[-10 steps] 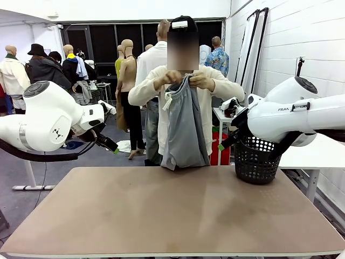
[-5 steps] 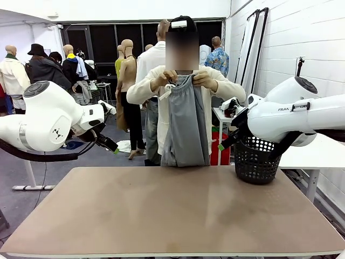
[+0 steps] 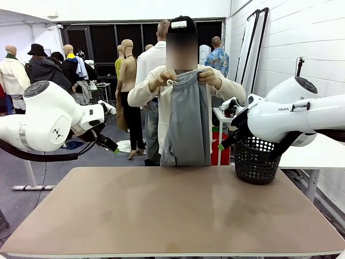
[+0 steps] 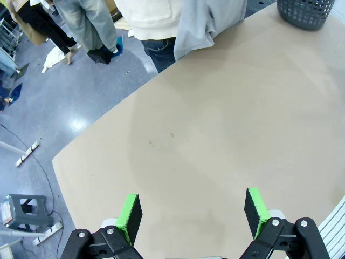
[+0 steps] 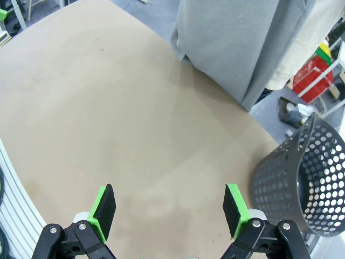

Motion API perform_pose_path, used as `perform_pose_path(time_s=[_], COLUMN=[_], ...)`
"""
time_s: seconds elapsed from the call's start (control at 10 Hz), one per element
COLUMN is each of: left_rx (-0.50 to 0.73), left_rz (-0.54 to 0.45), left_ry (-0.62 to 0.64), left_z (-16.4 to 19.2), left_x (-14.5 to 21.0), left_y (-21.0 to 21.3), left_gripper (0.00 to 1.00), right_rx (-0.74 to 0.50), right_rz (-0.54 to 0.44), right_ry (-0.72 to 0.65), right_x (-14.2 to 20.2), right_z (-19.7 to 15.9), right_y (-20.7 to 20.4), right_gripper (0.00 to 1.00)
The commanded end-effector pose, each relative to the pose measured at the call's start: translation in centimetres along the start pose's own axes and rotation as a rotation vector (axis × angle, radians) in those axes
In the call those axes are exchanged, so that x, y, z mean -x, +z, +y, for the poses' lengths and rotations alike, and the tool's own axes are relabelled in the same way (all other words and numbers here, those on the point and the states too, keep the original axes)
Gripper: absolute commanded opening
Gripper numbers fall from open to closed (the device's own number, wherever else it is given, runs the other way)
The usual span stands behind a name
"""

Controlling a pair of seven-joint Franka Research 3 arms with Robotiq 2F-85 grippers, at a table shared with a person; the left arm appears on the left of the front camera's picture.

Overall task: Fold the training pants.
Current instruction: Grab both ends of the Training pants handed by a person.

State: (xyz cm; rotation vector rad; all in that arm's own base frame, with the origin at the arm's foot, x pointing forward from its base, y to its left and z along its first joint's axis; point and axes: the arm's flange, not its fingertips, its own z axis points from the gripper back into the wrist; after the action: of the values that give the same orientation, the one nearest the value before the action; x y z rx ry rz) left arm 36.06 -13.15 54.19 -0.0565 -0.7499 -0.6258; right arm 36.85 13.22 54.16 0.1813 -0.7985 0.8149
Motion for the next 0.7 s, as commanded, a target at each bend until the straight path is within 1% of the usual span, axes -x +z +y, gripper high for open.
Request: perform_pose_path(time_s=[0.0, 0.6], left_rx=[-0.008, -0.008], left_rz=[0.005, 0.005], left_ry=[0.002, 0.002], left_z=[0.05, 0.05], left_x=[0.04, 0.04], left_y=[0.08, 0.08], left_gripper=[1.00, 1.00], right_rx=[-0.004, -0.004], right_rz=[0.004, 0.004], right_ry=[0.000, 0.000], right_x=[0.10, 0.10], right_z=[0.04, 0.04], right_y=[-0.08, -0.08], right_gripper=[1.00, 1.00])
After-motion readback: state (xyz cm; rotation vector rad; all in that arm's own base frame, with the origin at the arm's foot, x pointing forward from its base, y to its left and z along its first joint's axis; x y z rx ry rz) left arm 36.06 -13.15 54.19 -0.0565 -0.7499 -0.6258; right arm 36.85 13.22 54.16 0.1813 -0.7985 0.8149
